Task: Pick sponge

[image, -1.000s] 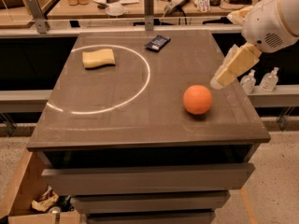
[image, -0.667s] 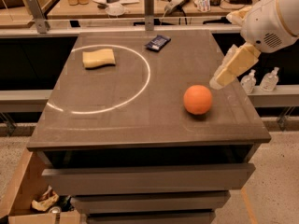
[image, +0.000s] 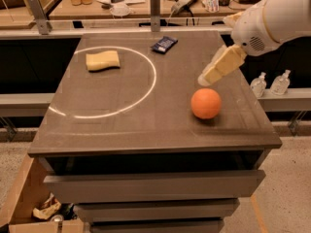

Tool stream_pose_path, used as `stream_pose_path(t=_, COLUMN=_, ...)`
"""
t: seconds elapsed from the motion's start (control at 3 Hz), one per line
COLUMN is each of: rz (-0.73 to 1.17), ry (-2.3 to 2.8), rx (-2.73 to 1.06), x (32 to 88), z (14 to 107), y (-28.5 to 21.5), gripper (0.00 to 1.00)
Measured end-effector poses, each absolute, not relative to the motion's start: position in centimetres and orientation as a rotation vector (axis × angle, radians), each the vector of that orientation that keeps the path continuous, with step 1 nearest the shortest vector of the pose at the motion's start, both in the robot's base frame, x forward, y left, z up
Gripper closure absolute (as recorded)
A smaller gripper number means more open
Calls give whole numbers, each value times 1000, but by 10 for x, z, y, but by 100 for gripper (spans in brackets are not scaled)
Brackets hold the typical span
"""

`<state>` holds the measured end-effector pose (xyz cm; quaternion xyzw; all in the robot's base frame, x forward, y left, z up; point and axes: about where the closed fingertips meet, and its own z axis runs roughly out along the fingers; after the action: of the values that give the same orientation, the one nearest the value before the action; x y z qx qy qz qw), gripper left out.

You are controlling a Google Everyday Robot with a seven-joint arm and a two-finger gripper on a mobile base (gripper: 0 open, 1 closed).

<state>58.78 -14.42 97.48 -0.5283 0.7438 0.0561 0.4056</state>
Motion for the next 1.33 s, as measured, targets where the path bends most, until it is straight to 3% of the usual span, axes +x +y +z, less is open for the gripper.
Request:
stream_pose_path(t=1.0, rz=334, ry=1759, rx=-1333, x=675, z=939, y=-36, gripper=0)
stream_pose_path(t=1.33, rz=339, ry=1754, rx=-1338, x=676, z=938, y=-31, gripper=0)
